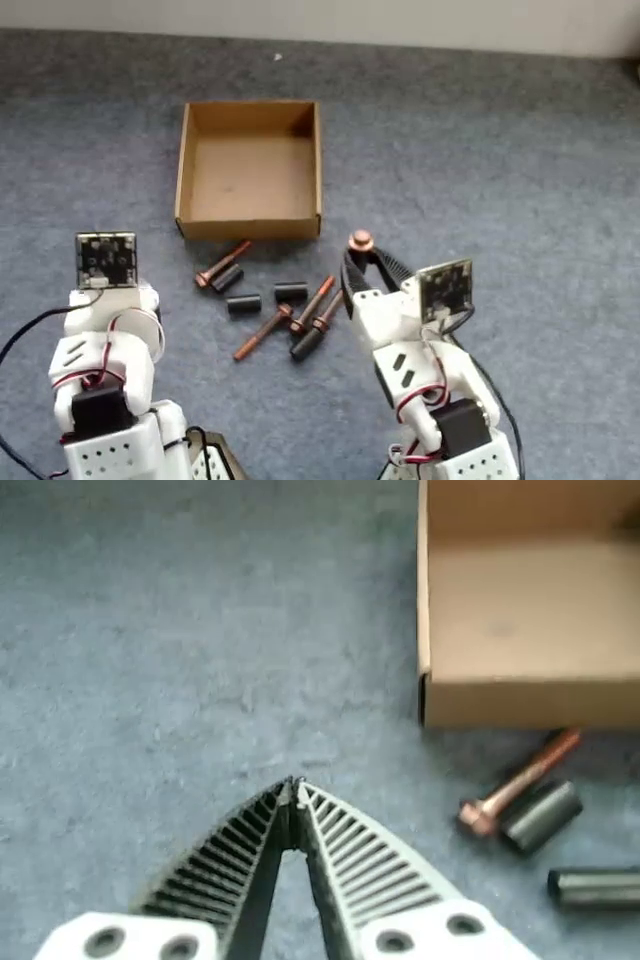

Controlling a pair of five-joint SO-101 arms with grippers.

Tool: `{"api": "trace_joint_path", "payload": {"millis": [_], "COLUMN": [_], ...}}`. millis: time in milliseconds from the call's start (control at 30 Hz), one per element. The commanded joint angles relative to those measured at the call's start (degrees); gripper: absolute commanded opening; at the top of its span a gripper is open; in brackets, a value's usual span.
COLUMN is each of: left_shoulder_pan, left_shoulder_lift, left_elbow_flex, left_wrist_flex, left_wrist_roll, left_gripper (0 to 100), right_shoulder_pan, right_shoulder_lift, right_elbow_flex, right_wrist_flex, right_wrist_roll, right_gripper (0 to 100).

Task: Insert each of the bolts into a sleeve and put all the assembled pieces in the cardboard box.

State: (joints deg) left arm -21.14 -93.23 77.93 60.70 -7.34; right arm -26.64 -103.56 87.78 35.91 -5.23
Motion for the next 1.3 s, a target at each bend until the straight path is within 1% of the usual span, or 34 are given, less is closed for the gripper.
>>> {"api": "trace_joint_path", "payload": {"millis": [0, 133, 333, 400, 500, 667, 767, 900, 1000, 1167, 1200, 1267], "left_shoulder_pan": [-1.36, -1.27, -1.36, -1.36, -1.36, -1.36, -1.36, -1.36, -1.36, -1.36, -1.36, -1.36], "left_shoulder_lift": [-0.48, -0.48, -0.48, -0.48, -0.48, -0.48, -0.48, -0.48, -0.48, -0.48, -0.48, -0.48], "left_elbow_flex": [4.97, 9.45, 14.20, 15.34, 16.22, 16.48, 16.48, 16.48, 16.48, 16.48, 16.48, 16.48], "left_wrist_flex": [0.18, -0.09, -5.80, -6.95, -7.82, -8.09, -8.00, -7.91, -7.91, -7.82, -7.82, -7.74], "left_wrist_roll": [-2.37, -2.46, -2.46, -2.46, -2.46, -2.46, -2.46, -2.46, -2.46, -2.46, -2.46, -2.46], "left_gripper": [3, 3, 3, 3, 3, 3, 3, 3, 3, 3, 3, 3], "right_shoulder_pan": [0.75, 0.66, 0.66, 0.66, -1.27, -5.85, -6.20, -5.93, -5.93, -5.85, -5.85, -5.85], "right_shoulder_lift": [4.18, 18.68, 43.12, 50.07, 59.12, 73.01, 80.92, 92.00, 99.12, 106.51, 107.30, 108.35], "right_elbow_flex": [-6.90, -13.93, -30.64, -35.12, -39.69, -41.45, -43.74, -48.13, -52.09, -57.71, -58.33, -59.65], "right_wrist_flex": [0.13, -0.04, -0.84, -5.05, -13.93, -27.82, -36.00, -42.59, -44.44, -44.00, -43.65, -40.75], "right_wrist_roll": [-0.44, -0.79, -0.79, -0.79, -0.44, -0.35, -0.35, -0.35, -0.35, -0.44, -0.44, -0.62], "right_gripper": [0.4, 0.4, 0.4, 0.4, 0.4, 0.4, 0.4, 0.4, 0.4, 0.8, 1.5, 6.7]}}
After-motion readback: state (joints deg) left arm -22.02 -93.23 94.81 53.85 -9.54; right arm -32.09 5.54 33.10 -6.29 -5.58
